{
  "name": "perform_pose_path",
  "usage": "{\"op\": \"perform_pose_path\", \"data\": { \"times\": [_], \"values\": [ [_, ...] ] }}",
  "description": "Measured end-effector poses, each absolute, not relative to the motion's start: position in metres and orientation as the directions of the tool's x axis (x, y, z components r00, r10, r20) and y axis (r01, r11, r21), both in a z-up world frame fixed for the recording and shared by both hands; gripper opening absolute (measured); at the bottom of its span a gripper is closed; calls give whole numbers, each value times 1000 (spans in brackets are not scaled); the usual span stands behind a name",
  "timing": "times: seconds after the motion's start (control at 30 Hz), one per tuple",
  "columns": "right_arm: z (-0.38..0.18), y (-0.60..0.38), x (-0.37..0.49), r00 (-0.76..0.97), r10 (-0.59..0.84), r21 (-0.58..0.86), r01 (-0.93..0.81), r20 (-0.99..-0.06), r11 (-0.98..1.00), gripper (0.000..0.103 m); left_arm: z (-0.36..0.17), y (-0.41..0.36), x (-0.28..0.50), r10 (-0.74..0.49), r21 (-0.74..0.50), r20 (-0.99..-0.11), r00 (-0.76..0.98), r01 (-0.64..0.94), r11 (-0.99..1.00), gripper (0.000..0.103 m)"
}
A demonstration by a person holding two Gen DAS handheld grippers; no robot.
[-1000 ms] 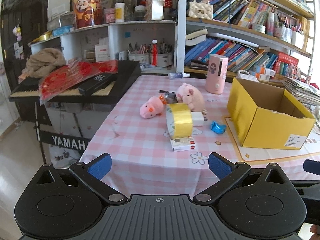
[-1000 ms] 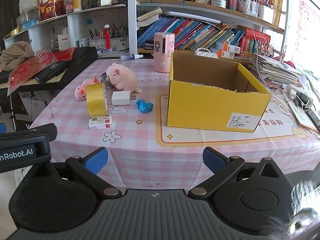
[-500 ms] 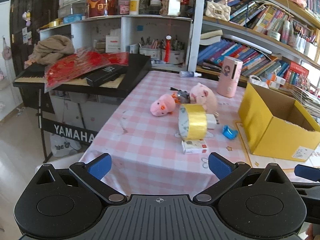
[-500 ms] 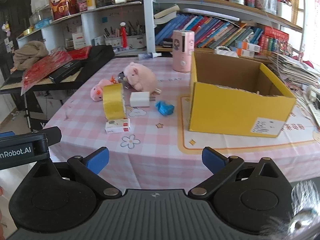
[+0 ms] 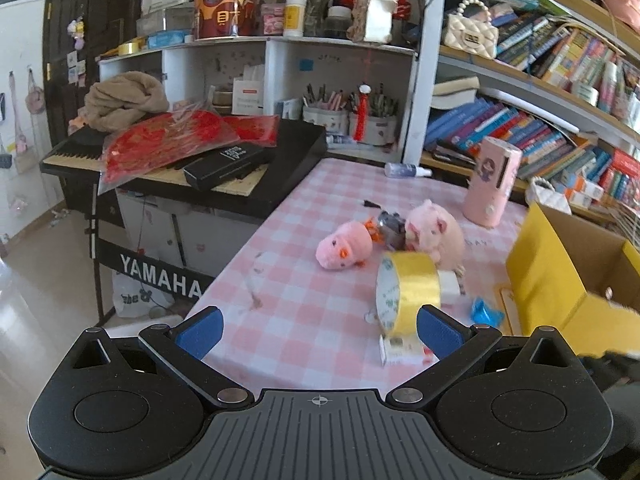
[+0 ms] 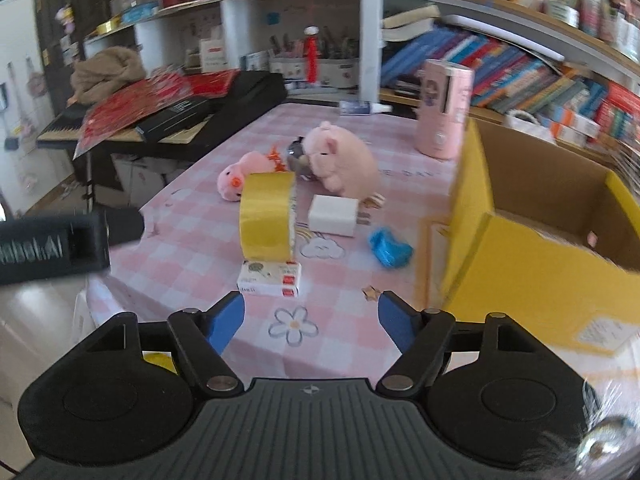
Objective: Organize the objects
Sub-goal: 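Grasp the yellow tape roll with the left tool while the right tool approaches the small white box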
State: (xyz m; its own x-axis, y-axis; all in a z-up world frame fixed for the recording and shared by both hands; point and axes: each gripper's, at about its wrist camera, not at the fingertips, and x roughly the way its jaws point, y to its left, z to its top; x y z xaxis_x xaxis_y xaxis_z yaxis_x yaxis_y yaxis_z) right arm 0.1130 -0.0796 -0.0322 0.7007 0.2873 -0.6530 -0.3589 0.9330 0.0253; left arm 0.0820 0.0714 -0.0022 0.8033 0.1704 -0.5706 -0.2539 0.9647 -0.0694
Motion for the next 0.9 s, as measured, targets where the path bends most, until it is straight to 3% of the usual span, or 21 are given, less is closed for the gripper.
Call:
{"op": "perform_pose_path", "data": {
  "times": [0.5,0.6,0.9],
  "values": [
    [-97,-37,186,583,386,87,-473,-715,877,63,3,75,121,273,11,-603,749,-334,942,103],
    [-99,-33,187,584,400,72,-503,-706,861,55,3,71,128,253,13,-605,755,-309,951,103],
    [-89,-60,190,536,443,66,-582,-719,811,54,-11,49,174,110,-47,-655,747,-186,981,101]
  ]
}}
